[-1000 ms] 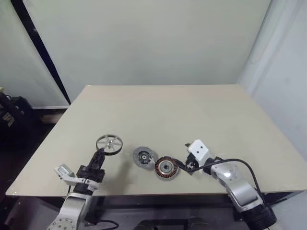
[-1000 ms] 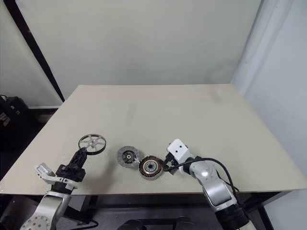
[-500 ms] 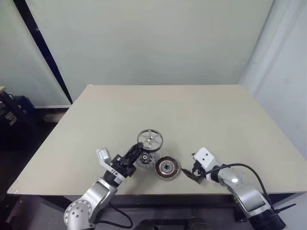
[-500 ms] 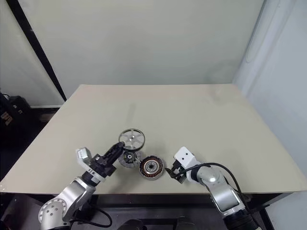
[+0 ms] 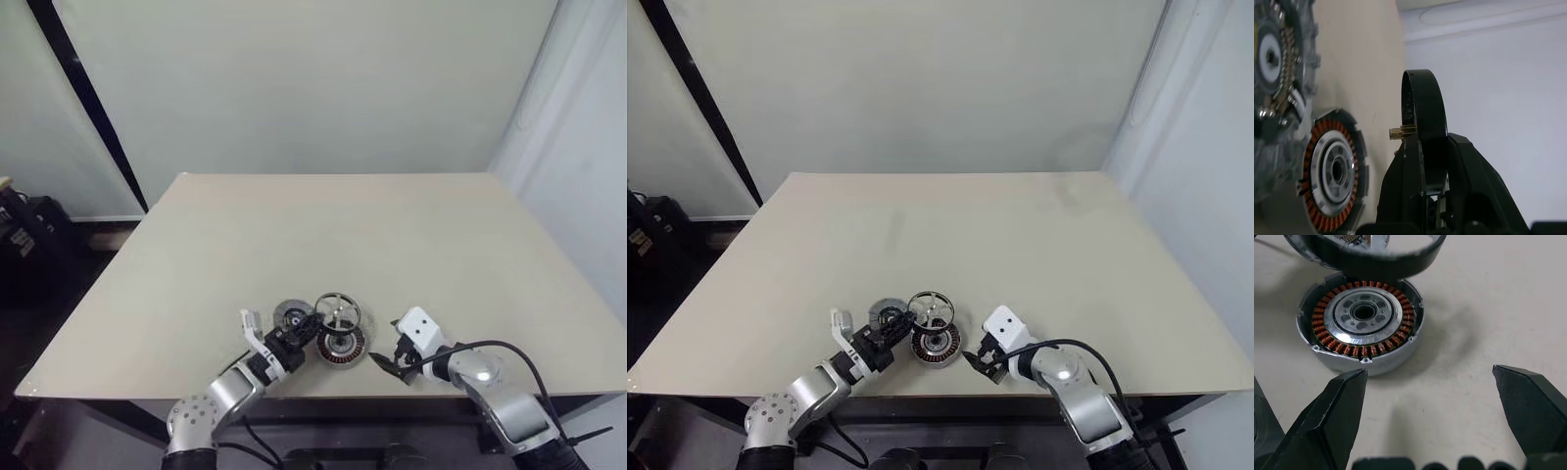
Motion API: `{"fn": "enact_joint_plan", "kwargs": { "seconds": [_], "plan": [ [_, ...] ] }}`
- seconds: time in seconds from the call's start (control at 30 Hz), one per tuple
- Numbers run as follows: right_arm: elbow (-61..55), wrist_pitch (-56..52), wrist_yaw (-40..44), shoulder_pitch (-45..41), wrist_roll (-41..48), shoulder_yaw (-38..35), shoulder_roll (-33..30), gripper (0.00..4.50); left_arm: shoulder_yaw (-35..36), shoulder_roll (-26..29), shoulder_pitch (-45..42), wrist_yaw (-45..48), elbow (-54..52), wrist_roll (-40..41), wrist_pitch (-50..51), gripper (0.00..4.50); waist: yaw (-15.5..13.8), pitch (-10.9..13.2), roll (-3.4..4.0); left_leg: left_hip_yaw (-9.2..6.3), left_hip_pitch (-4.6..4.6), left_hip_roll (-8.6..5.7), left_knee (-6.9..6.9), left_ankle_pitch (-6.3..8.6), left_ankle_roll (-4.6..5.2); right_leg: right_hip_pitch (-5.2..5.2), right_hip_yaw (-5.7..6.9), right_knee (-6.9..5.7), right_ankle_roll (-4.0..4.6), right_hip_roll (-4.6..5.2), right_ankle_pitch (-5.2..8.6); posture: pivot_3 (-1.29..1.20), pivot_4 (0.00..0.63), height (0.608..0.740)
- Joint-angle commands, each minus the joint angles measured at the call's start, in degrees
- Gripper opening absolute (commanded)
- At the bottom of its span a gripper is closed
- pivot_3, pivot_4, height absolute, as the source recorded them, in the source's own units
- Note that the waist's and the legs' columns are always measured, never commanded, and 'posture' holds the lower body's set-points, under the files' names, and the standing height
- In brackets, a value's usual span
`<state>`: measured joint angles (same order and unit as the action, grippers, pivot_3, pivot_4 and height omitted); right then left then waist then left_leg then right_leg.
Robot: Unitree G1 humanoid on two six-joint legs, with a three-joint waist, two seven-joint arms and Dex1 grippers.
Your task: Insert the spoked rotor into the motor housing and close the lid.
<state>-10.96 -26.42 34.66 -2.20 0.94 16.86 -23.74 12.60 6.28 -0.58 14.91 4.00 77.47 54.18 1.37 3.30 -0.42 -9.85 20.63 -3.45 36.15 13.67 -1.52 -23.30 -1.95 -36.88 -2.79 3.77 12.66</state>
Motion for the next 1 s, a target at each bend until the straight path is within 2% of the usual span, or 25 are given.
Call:
{"fn": "enact_joint_plan", "kwargs": {
  "seconds": [0.03,0.53,0.93,1.0],
  "plan": [
    [-2.92,0.21,-0.93,-0.43,0.32,-1.48,0.11,4.50,0.36,-0.04,-0.53,0.06,-0.51,-0.06,1.50,0.28,0.02,0.00,0.00,0.00,0.00,0.00,0.00,0.00,0.00,0.00,0.00,0.00,0.00,0.00,0.00,0.00,0.000,0.740],
    [-2.43,0.75,-2.42,-0.68,0.25,-1.41,0.37,4.50,1.77,1.13,-0.75,0.15,0.02,-3.53,3.62,0.28,0.01,0.00,0.00,0.01,0.00,0.00,0.01,0.00,-0.01,-0.01,0.00,0.00,0.00,0.01,0.00,0.00,0.000,0.740],
    [-2.05,0.77,-2.80,-0.97,-0.18,-1.41,0.38,4.50,-0.17,1.83,-1.97,-0.90,-3.48,-10.51,2.92,4.42,-0.02,0.00,0.00,0.00,-0.01,0.00,0.01,0.00,-0.01,0.01,0.00,0.00,0.00,0.01,0.00,0.00,0.000,0.740],
    [-1.88,0.84,-2.83,-1.07,-0.19,-1.40,0.42,4.50,-0.21,1.59,-2.35,-1.64,-5.25,-11.13,2.75,4.42,-0.02,0.00,0.01,0.00,-0.01,0.00,0.03,0.00,-0.01,0.03,0.00,0.00,0.00,0.01,0.00,0.00,0.000,0.740]
  ]
}}
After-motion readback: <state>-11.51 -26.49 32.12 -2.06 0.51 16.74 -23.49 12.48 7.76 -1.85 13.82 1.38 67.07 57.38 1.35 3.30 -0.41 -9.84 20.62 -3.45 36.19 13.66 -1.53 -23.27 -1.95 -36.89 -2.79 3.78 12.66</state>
